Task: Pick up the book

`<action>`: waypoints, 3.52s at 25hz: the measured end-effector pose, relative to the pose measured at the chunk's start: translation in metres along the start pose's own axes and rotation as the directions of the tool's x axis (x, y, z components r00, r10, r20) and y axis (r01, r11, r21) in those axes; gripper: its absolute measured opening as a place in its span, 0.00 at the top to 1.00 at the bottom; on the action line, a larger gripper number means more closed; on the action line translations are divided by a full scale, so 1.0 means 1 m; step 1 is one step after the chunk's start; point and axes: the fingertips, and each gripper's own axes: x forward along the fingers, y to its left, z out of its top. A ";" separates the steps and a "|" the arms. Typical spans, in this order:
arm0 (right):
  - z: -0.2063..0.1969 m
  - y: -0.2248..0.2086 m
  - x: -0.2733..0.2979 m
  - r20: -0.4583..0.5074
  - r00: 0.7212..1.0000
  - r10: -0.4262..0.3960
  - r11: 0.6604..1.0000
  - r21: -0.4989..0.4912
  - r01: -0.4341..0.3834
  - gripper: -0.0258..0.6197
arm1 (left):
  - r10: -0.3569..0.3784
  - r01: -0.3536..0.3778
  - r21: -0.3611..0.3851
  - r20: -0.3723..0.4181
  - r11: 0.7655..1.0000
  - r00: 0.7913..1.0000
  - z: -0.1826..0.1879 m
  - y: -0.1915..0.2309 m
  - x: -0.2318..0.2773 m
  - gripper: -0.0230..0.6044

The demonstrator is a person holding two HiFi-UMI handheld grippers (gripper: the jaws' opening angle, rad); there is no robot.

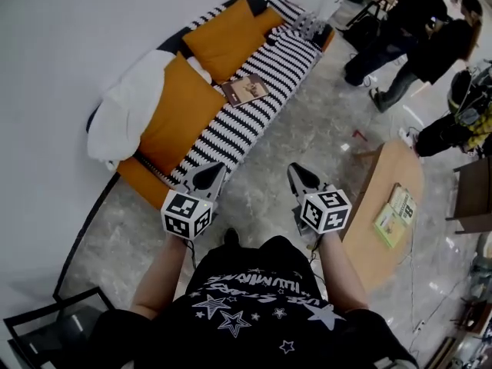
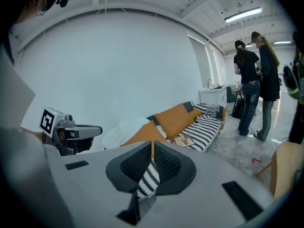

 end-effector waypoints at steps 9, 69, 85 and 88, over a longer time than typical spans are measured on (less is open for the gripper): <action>-0.001 -0.014 0.016 -0.028 1.000 0.015 1.000 0.016 -0.014 0.91 | 0.022 -0.023 -0.016 -0.005 1.000 1.000 0.001 0.011 0.014 0.96; 0.096 -0.282 0.204 -0.097 0.980 0.176 0.975 0.152 -0.160 0.91 | 0.191 -0.196 -0.016 -0.151 0.980 0.970 0.072 0.080 0.292 0.96; 0.126 -0.327 0.327 -0.110 0.987 0.119 0.922 0.381 -0.069 0.91 | 0.183 -0.191 -0.020 -0.208 0.981 0.961 0.086 0.202 0.357 0.96; 0.123 -0.332 0.348 -0.139 0.985 0.103 0.925 0.378 -0.043 0.91 | 0.176 -0.184 -0.019 -0.217 0.983 0.960 0.084 0.222 0.367 0.96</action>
